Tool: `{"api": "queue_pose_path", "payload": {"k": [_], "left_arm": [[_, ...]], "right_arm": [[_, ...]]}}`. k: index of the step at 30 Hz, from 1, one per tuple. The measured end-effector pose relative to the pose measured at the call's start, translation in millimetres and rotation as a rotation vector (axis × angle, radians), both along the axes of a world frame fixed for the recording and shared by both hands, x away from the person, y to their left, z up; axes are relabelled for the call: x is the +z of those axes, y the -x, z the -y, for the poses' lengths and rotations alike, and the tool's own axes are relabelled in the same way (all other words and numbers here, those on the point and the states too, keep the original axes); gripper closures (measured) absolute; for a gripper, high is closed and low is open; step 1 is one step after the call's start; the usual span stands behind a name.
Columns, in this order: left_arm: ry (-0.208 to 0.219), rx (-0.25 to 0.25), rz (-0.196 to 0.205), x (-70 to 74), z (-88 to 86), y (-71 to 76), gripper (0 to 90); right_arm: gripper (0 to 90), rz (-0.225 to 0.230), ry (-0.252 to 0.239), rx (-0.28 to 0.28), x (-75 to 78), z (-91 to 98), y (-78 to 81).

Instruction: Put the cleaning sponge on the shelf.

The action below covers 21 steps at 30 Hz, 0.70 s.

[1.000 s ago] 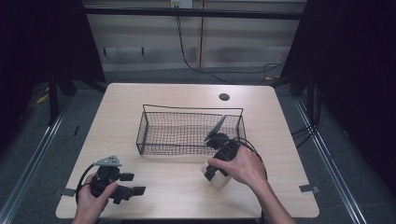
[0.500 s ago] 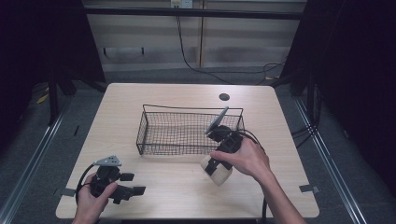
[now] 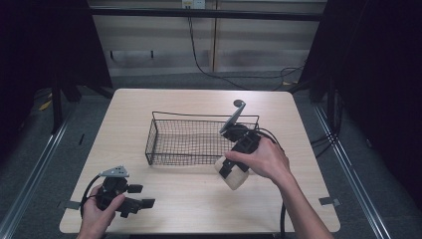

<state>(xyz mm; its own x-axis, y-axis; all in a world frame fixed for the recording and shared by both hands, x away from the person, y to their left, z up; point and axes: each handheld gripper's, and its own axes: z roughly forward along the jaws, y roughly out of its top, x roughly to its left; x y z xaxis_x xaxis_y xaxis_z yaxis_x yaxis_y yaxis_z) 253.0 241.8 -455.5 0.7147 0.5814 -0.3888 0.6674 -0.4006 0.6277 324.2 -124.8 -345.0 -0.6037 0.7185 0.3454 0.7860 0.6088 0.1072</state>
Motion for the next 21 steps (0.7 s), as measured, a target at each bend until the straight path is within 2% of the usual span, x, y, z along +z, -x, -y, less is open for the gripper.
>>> {"api": "queue_pose_path", "payload": {"k": [9,13,18,21], "left_arm": [[0.0,-0.002,0.0,0.1,-0.2,0.0,19.4],[-0.003,0.002,0.002,0.0,0.3,0.6,19.4],[-0.008,0.001,0.002,-0.2,0.6,0.5,19.4],[-0.008,-0.002,0.001,-0.3,0.6,0.4,19.4]], "right_arm": [[28.4,-0.004,-0.013,-0.074,9.6,4.4,-15.1],[28.5,0.005,-0.035,-0.125,11.0,6.9,-21.6],[28.4,0.006,-0.037,-0.156,10.6,9.3,-26.6],[28.5,-0.006,-0.061,-0.194,9.9,14.1,-33.7]]}}
